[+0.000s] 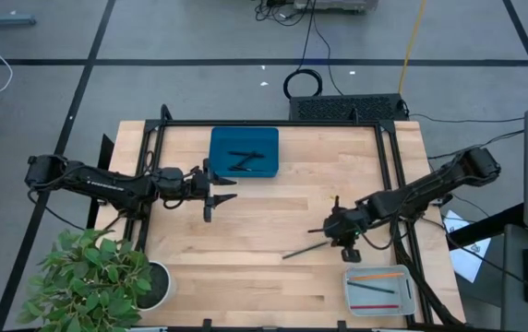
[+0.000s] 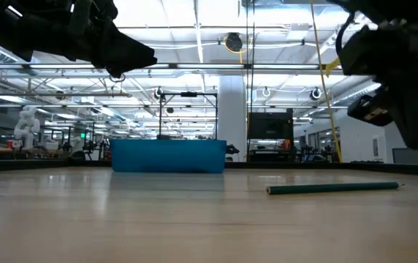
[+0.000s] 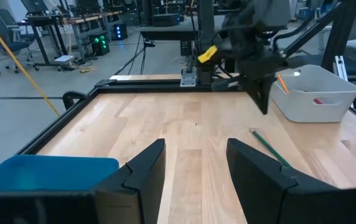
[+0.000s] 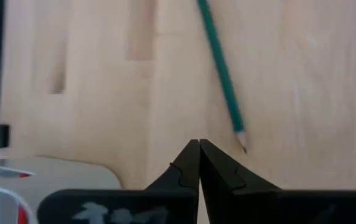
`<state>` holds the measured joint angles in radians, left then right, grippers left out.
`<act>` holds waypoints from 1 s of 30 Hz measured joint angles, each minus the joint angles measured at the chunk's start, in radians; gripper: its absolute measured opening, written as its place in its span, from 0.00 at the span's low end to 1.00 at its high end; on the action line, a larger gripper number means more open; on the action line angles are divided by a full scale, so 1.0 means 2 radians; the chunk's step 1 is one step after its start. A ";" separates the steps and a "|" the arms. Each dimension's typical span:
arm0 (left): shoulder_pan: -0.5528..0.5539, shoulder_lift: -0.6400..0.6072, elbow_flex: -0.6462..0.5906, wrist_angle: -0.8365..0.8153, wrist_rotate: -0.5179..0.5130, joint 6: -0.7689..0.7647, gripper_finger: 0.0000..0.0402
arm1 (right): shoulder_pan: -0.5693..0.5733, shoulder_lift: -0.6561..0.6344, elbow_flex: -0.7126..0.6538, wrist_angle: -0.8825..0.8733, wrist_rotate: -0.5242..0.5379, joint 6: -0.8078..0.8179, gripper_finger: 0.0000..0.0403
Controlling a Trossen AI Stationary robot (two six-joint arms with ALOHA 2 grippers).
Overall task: Sort pens & pencils
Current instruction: Put the green pencil into the gray bin
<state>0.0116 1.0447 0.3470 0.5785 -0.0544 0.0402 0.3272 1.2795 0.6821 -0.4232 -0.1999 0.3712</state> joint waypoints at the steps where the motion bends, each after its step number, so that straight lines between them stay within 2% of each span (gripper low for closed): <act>1: 0.000 0.000 0.000 0.000 0.000 0.000 0.44 | 0.000 -0.005 -0.008 0.001 0.007 0.009 0.00; 6: 0.000 0.000 0.000 0.000 0.000 0.000 0.44 | -0.012 -0.017 -0.021 0.002 0.022 0.019 0.07; 11: 0.000 0.000 0.000 0.001 0.000 0.000 0.44 | -0.025 -0.018 -0.021 0.003 0.051 -0.012 0.23; 17: 0.000 0.000 0.000 0.000 0.000 0.000 0.44 | -0.029 0.004 -0.021 0.019 0.051 -0.053 0.38; 21: 0.000 0.000 0.000 0.000 0.000 0.000 0.44 | -0.028 0.028 -0.021 0.024 0.050 -0.073 0.41; 30: 0.000 0.000 0.000 0.000 0.000 0.000 0.44 | -0.021 0.049 -0.021 0.028 0.047 -0.073 0.39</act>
<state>0.0116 1.0447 0.3470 0.5777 -0.0544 0.0403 0.2848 1.3782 0.6407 -0.3672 -0.1051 0.2257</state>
